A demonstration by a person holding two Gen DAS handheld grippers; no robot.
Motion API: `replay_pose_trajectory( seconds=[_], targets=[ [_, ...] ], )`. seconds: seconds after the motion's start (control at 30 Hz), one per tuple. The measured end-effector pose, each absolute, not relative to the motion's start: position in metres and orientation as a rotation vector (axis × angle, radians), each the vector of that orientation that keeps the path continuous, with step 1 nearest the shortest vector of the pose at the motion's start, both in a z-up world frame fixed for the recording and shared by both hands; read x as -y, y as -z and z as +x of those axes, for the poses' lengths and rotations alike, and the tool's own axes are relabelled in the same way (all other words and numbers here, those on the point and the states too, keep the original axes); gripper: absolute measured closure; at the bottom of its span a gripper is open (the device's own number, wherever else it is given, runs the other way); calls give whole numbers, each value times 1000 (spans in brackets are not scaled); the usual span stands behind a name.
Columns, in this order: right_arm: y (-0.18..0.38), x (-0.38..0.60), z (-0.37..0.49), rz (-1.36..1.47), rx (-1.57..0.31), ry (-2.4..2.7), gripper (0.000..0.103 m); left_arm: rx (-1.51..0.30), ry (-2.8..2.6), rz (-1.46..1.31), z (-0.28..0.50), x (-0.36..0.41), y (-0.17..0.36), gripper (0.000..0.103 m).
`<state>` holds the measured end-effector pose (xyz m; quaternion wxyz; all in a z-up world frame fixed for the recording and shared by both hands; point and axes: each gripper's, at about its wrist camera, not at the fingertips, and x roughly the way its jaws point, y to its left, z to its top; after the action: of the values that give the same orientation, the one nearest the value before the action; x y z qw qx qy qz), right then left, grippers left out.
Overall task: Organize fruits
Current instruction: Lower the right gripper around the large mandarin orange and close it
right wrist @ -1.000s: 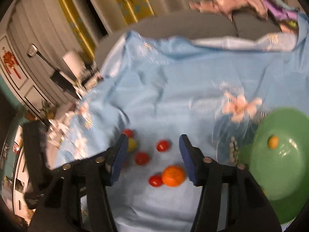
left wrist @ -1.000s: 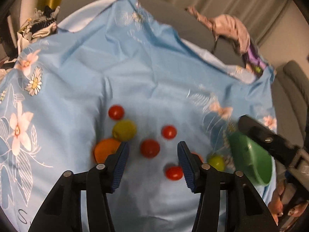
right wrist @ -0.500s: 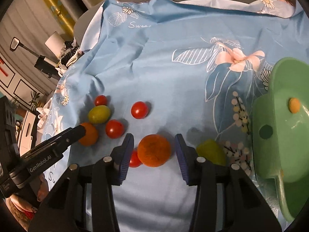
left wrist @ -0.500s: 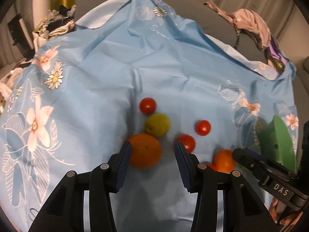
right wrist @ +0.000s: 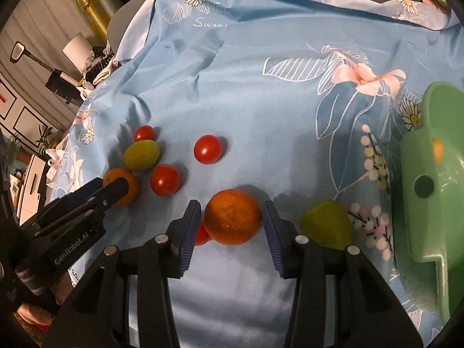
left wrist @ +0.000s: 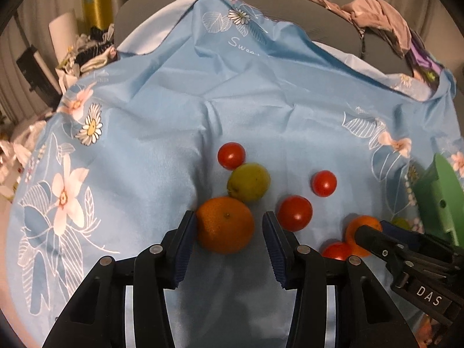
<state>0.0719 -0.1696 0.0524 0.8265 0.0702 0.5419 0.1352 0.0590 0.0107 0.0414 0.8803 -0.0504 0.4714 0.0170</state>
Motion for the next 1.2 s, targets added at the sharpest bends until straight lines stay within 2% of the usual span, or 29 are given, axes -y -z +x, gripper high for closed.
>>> replay_pose_trajectory(
  seconds=[0.4, 0.5, 0.63, 0.7, 0.73, 0.8, 0.97, 1.2],
  targets=[
    [-45, 168, 74, 151, -1153, -287, 60, -951, -82, 14, 60, 2, -36, 56],
    [-46, 172, 74, 184, -1151, -280, 60, -932, -96, 15, 58, 2, -36, 62],
    [-54, 179, 72, 209, -1131, -283, 60, -924, -99, 7, 58, 1, -37, 64],
    [-58, 183, 71, 222, -1119, -281, 60, -915, -86, -15, 56, 1, -41, 69],
    [-59, 185, 72, 226, -1115, -278, 60, -901, -75, -19, 54, 3, -45, 79],
    [-61, 188, 71, 233, -1108, -270, 60, -878, -47, -19, 51, 6, -52, 87],
    [-58, 194, 72, 247, -1122, -263, 60, -892, -70, 13, 53, 11, -48, 87],
    [-60, 193, 72, 252, -1121, -278, 60, -910, -5, -80, 51, 4, -53, 86]
  ],
)
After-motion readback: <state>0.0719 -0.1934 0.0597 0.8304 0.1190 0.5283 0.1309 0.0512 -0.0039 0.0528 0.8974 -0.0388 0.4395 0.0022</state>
